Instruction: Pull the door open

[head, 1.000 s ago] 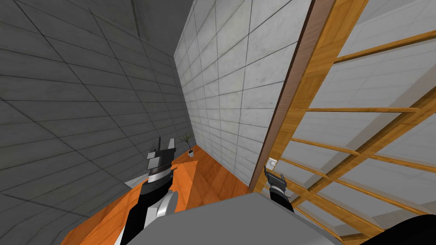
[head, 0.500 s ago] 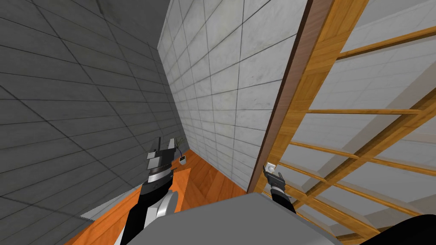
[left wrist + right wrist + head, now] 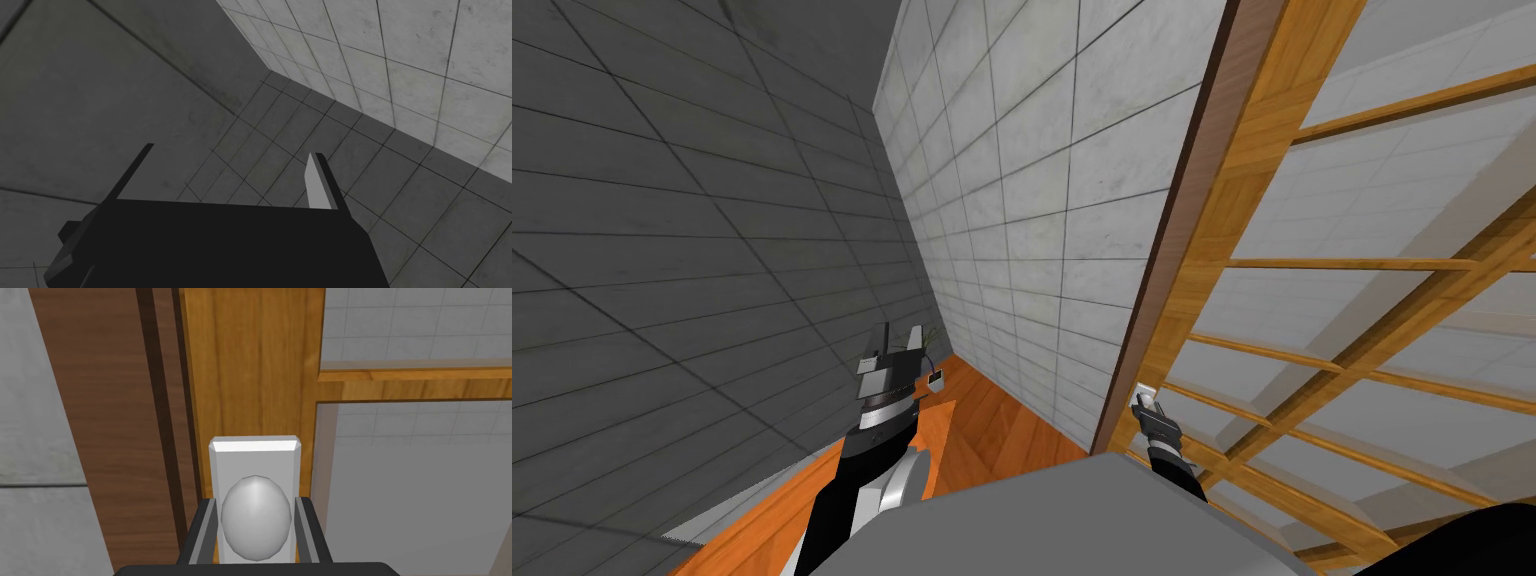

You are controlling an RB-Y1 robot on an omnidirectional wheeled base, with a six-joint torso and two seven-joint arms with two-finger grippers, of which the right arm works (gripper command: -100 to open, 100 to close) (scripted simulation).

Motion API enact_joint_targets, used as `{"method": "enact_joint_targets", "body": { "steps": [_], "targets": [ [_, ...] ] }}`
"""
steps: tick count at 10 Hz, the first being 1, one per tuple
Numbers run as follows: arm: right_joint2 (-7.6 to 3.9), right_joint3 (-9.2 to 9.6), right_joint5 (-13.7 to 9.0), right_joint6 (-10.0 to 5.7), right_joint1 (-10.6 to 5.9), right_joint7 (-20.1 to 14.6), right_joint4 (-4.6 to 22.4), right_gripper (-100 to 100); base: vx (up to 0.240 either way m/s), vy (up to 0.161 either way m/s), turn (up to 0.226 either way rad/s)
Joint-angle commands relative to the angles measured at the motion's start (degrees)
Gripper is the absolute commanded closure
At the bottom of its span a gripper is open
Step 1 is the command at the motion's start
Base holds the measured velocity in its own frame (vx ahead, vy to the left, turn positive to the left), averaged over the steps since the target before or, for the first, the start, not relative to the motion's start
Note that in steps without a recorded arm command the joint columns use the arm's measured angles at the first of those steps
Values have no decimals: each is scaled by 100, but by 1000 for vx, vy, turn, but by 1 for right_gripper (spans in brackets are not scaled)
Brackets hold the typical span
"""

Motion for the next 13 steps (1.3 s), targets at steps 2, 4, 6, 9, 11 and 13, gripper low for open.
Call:
{"method": "enact_joint_targets", "body": {
  "steps": [2,4,6,9,11,13],
  "targets": [
    [3,5,0,17,-12,0,0,100,-3,-2,6],
    [-23,69,42,11,14,-40,-33,100,-55,6,14],
    [-69,193,120,24,45,-115,-94,100,-217,30,68],
    [-164,454,284,54,110,-274,-221,100,-222,33,70],
    [-215,594,372,70,145,-358,-289,100,-238,9,82],
    [-236,594,379,29,126,-387,-253,100,-158,12,34]
  ]
}}
